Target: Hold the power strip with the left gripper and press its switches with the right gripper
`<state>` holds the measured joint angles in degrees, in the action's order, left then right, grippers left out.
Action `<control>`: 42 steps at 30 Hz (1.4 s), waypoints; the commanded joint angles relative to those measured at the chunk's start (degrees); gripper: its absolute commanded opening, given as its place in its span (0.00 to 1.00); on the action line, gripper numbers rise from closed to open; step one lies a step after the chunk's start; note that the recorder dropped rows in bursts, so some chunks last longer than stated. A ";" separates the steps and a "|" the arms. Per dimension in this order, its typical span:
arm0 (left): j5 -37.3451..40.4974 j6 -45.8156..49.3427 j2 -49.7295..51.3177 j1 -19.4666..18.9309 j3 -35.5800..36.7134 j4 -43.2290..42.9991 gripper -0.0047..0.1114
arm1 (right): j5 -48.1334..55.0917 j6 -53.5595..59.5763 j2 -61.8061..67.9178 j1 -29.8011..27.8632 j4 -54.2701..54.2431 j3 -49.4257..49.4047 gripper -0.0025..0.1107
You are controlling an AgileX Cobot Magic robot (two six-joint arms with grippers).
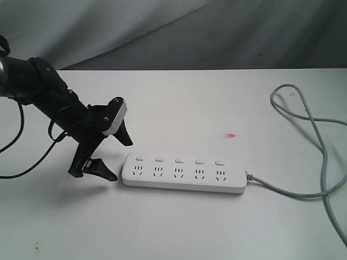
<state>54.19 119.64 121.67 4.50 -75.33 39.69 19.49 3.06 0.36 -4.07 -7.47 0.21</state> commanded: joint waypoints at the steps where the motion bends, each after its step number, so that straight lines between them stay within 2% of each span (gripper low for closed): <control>1: 0.54 0.32 0.34 1.14 -0.28 1.21 0.75 | -0.40 -0.13 -0.36 0.07 -0.18 -0.21 0.02; 22: 1.15 0.21 2.57 2.56 -0.28 4.34 0.75 | -0.40 -0.13 -0.36 0.07 -0.18 -0.21 0.02; 25: 1.04 0.21 2.57 2.56 -0.28 4.34 0.73 | -0.40 -0.13 -0.36 0.07 -0.18 -0.21 0.02; 29: 1.04 0.21 2.57 2.56 -0.28 5.14 0.64 | -0.40 -0.13 -0.36 0.07 -0.18 -0.21 0.02; 37: 1.04 0.21 2.57 2.34 -0.28 7.29 0.34 | -0.40 -0.13 -0.36 0.07 -0.18 -0.21 0.02; 42: 1.04 0.21 2.57 2.34 -0.28 7.29 0.24 | -0.40 -0.13 -0.36 0.07 -0.18 -0.21 0.02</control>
<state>55.03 119.68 124.15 6.83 -75.33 44.86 19.49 3.06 0.36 -4.07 -7.47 0.21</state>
